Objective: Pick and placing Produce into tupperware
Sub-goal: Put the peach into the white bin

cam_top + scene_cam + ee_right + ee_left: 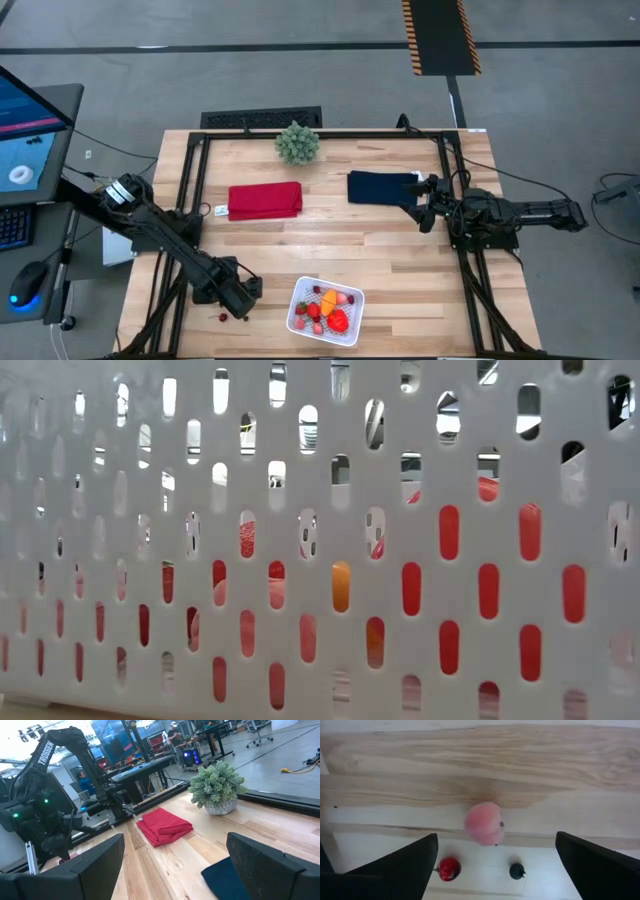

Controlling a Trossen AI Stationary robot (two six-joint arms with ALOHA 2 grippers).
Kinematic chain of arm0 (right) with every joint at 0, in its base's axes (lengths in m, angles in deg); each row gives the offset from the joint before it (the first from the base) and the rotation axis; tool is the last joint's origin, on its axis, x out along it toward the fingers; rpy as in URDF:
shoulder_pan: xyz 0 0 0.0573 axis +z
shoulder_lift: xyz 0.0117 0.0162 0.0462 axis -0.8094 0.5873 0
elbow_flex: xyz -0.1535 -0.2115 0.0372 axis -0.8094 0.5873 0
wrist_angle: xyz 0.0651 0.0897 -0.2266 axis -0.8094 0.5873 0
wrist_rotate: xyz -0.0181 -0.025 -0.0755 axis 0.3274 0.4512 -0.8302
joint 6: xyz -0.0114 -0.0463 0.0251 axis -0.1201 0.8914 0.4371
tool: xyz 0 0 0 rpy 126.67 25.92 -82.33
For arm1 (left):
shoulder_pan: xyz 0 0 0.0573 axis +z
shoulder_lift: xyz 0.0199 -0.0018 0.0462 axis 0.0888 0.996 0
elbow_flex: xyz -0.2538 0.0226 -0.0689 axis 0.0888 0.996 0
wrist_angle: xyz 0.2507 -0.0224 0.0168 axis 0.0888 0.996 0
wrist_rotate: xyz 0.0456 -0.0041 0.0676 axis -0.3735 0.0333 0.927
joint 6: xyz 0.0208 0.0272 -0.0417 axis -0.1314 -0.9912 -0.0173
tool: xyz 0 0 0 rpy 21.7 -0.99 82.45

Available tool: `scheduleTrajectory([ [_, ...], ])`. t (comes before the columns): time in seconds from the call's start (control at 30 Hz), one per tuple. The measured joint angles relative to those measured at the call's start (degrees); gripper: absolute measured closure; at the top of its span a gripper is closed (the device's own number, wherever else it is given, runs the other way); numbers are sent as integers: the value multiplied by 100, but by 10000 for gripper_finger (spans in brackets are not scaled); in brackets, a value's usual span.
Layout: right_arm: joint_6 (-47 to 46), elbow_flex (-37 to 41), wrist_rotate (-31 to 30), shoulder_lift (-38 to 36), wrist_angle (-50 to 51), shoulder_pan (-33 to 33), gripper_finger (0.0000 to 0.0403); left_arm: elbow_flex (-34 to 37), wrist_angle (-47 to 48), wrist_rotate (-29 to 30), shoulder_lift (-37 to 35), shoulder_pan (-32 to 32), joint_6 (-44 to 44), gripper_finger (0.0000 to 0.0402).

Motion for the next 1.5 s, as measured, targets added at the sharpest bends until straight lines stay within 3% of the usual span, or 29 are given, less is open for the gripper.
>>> scheduleTrajectory([
  [0.27,0,0,0,0,-2,0,29,852,-1427,-536,0,-2,95,10],
  [0.67,1,1,-1,0,-1,-2,29,871,-1271,-311,0,-2,92,21],
  [1.3,0,0,0,0,-2,-2,29,871,-1222,-500,0,-2,92,260],
  [1.5,0,0,-2,0,0,1,29,869,-1332,-559,-37,13,-155,292],
])
